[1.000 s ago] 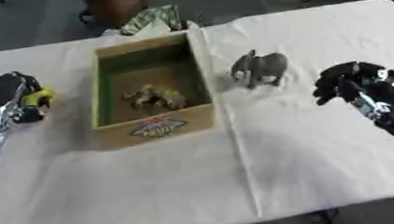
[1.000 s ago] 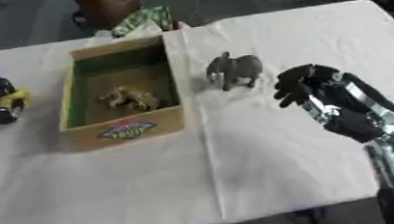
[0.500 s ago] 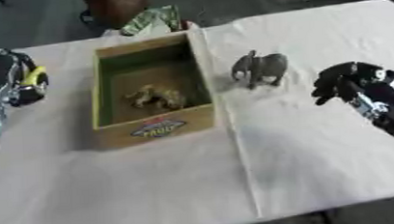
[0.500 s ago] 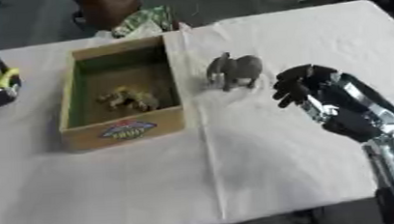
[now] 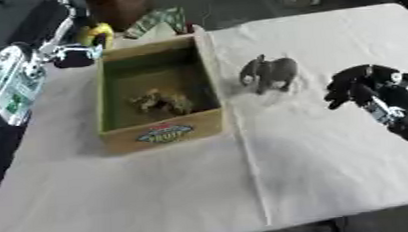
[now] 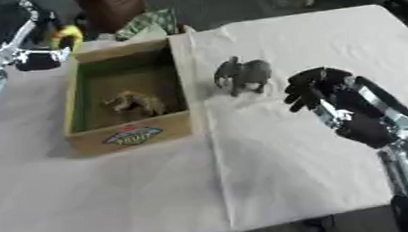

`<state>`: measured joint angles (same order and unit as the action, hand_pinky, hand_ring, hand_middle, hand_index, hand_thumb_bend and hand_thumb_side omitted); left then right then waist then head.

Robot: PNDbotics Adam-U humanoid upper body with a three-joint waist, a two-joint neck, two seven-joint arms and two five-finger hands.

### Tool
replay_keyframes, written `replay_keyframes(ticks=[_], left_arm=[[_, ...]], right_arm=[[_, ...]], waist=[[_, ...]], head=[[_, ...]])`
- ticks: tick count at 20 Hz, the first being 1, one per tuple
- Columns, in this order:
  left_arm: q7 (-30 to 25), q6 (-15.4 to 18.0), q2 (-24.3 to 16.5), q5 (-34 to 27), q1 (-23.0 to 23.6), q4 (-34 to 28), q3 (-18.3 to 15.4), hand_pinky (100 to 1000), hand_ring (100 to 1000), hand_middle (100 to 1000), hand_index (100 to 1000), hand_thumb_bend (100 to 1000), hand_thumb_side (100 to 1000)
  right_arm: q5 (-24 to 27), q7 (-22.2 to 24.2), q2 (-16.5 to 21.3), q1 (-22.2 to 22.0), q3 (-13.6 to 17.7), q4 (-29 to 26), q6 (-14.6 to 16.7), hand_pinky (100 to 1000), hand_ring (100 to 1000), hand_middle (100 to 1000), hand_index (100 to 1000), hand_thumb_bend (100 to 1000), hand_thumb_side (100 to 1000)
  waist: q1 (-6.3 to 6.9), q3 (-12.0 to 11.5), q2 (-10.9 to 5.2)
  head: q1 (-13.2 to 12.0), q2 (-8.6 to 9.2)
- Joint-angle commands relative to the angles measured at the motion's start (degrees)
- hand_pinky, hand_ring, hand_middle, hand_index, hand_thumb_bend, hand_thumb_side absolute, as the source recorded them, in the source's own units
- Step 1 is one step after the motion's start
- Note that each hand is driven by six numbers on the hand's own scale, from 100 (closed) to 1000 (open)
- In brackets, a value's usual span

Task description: Pick up objects on the table and place them in the box.

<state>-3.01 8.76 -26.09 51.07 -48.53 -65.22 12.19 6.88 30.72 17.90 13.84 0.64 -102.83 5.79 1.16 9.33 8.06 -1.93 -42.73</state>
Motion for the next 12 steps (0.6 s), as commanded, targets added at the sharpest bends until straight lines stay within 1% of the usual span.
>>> replay_keyframes(ticks=[1,6,10,12], left_arm=[[-1.6,2.8,1.4,0.4,-1.6,0.8,1.0,416,305,237,447,100,148],[-4.6,6.6,3.7,0.1,-0.9,3.1,2.5,436,328,263,472,100,153],[-8.8,8.3,4.0,-1.3,0.1,4.4,3.0,468,366,306,511,100,164],[-11.5,8.8,3.8,-2.2,0.7,4.6,3.0,524,453,411,600,100,148]], right_arm=[[0.4,0.2,0.7,0.9,0.0,-0.5,0.2,616,668,650,767,100,494],[0.4,0.4,0.6,1.0,-0.1,-0.4,0.2,616,668,651,767,100,496],[0.3,0.4,0.5,1.0,0.0,-0.4,0.1,616,667,651,767,100,496],[0.3,0.4,0.5,1.0,0.0,-0.4,0.0,616,667,651,768,100,496]], waist=[[-0.22,0.2,-0.83],[-0.09,0.6,-0.72],[0.0,0.5,-0.72],[0.0,0.5,-0.76]], head=[[-0.2,0.25],[-0.1,0.21],[0.0,0.21],[0.0,0.25]])
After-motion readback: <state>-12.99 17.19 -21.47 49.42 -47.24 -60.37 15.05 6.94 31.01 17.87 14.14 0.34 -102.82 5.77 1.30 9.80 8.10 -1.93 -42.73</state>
